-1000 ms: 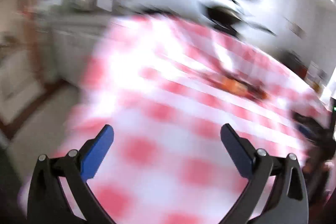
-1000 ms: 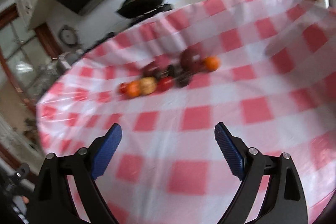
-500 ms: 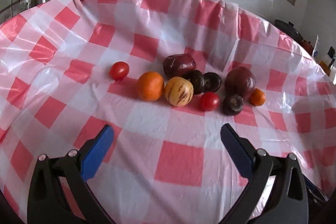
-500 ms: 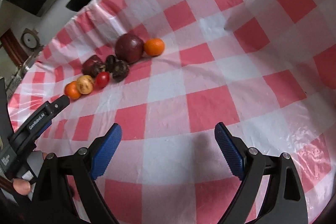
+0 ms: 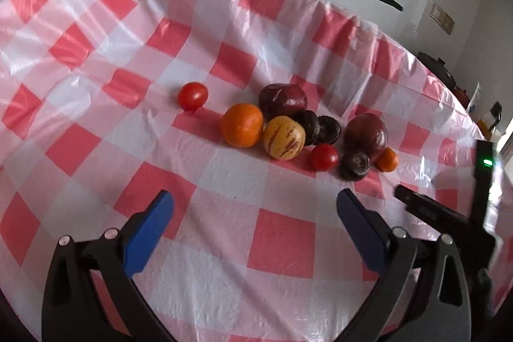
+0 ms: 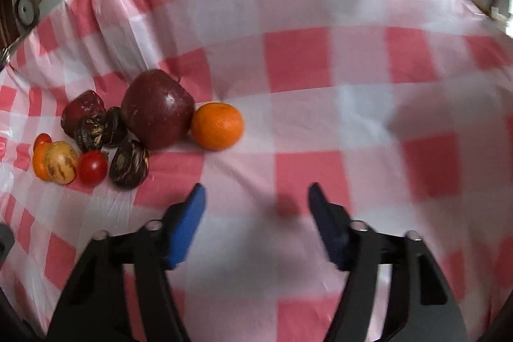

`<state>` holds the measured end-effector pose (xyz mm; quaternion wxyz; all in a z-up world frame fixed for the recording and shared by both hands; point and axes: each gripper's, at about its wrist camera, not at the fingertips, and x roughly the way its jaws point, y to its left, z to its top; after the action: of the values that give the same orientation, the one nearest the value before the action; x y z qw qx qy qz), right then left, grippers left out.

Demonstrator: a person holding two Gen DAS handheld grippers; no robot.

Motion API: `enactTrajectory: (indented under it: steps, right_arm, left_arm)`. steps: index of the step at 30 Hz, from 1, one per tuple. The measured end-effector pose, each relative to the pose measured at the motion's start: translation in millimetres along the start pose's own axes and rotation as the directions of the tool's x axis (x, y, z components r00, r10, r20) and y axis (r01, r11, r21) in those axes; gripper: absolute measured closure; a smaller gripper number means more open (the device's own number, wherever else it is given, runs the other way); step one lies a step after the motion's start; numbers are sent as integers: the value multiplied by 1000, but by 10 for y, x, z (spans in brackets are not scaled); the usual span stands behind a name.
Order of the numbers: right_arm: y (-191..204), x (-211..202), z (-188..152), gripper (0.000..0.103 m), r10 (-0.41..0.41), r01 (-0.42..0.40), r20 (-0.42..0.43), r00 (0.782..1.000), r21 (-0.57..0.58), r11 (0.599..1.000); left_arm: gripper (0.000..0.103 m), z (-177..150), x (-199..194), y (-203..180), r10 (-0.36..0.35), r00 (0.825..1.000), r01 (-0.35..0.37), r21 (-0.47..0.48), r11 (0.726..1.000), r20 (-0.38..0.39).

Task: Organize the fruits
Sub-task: 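Return both tools to the fruit row on the tablecloth, then grasp the tangerine with the right tool while the left tool grasps a dark plum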

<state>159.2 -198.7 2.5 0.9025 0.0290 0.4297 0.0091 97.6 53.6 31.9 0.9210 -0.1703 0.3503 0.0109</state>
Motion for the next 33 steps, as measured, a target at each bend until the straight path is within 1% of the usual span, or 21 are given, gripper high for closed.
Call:
enactTrajectory:
  steps: [1,4,6,11,16,17,18,19,22,24,25,26,30,33]
  right_arm:
    - [18,73,60,51,9,-9,-14,1000,-1,1000]
    - [100,202,205,53,21,-21,-15,1000,-23,1000]
    - [152,246,252,54,19,-20,-16,1000,-39,999]
    - [160,339,357,55,45,-45,-12,999,-12,999]
    - [186,413,475,55,31,-31,-15,999,-16,999]
    - [184,416,479,59,34,-34,-14,999,-16,999]
    - [170,408,483,62,55,-55,-8,998,-12,998]
    - [164,410,485,62,63,-63,-8,998,-6,998]
    - [71,292,400,62,111,-112,27,993,37,993]
    - [-34,155,317,62,145,-151,64,987,89,985]
    - [-121,85,234,62,174,-182,78,982,118,976]
    - [-196,-21,128,62,219,-233,101,970,157,960]
    - [-377,-328,-211,62,249,-275,135,959,240,931]
    - [-517,-526,-372,62,233,-279,186,955,284,917]
  left_arm:
    - [1,7,19,34,-8,1000,7,-20,1000,-11]
    - [1,16,58,136,-23,999,21,-80,997,-35]
    - [1,18,75,168,-31,999,27,-99,995,-45]
    - [1,17,77,162,-28,999,24,-93,995,-46]
    - [1,18,82,154,-27,999,23,-81,996,-47]
    - [1,18,85,154,-27,999,23,-81,996,-47]
    - [1,18,86,157,-27,998,23,-82,996,-49]
    - [1,17,86,157,-29,998,25,-83,996,-50]
    - [1,14,84,158,-41,998,37,-80,996,-46]
    - [1,4,64,157,-68,997,65,-65,996,-36]
    - [1,1,57,158,-75,997,73,-62,995,-33]
    - [1,-1,55,158,-81,996,79,-62,995,-33]
    - [1,-7,47,112,-90,995,88,-39,995,-34]
    - [1,-20,1,30,-80,997,80,5,997,-12]
